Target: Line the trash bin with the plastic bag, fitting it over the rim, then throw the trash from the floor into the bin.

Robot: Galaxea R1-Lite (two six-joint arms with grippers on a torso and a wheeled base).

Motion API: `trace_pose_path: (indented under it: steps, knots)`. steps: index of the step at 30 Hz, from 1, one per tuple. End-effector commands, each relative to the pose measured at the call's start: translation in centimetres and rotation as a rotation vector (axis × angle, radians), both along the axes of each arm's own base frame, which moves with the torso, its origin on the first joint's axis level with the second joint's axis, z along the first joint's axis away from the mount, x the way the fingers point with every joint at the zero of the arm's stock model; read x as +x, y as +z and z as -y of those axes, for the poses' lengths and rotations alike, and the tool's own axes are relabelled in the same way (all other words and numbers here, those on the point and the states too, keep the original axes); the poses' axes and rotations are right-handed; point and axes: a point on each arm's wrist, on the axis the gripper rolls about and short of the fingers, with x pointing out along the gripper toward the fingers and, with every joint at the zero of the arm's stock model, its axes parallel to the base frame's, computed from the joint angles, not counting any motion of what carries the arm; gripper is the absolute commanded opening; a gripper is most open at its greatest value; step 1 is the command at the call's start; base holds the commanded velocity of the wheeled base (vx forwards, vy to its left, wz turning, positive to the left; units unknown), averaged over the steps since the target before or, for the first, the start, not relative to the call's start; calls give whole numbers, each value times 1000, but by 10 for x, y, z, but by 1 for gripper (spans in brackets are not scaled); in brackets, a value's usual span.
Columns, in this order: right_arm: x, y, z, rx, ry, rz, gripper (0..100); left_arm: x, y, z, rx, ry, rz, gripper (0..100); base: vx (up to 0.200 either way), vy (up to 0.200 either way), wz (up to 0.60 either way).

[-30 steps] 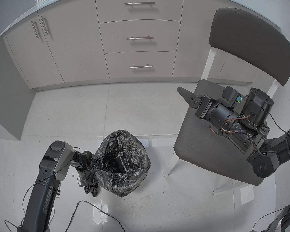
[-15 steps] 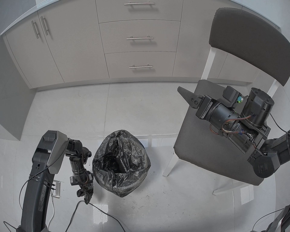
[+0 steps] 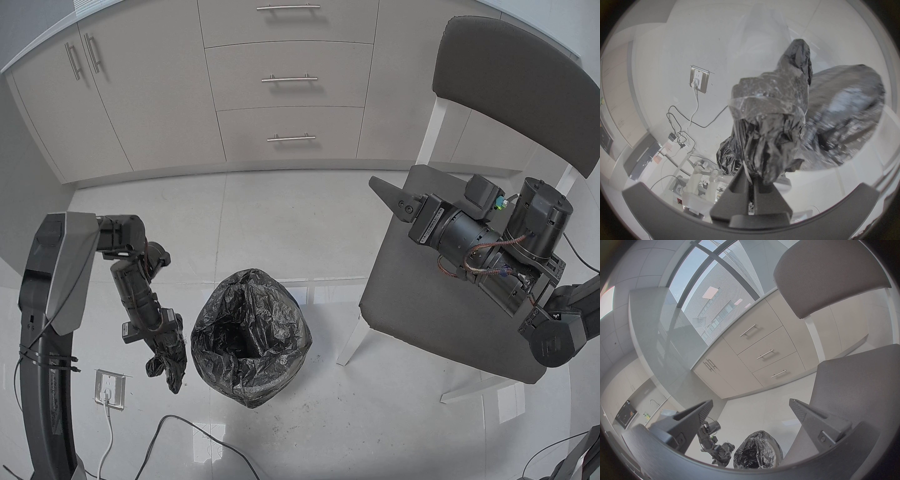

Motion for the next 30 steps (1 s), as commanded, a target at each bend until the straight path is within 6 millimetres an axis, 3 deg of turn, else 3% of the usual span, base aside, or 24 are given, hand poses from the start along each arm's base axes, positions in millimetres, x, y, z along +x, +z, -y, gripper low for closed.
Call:
trace_pose_path:
  steps: [1,6,10,21,30]
  knots:
    - [-8,4,2,-2,9,10,100,-28,83,5,-95,3,120,0,0,0,0]
    - [-11,6,1,0,17,16,100,-49,119,17,-223,-5,149,0,0,0,0]
    - [-11,5,0,4,32,10,100,-58,132,41,-272,-2,165,0,0,0,0]
    - [-24,-1,-11,-19,82,3,100,-69,134,100,-300,-150,199,0,0,0,0]
    - [-23,-2,-11,-20,81,0,100,-69,120,120,-297,-198,159,0,0,0,0]
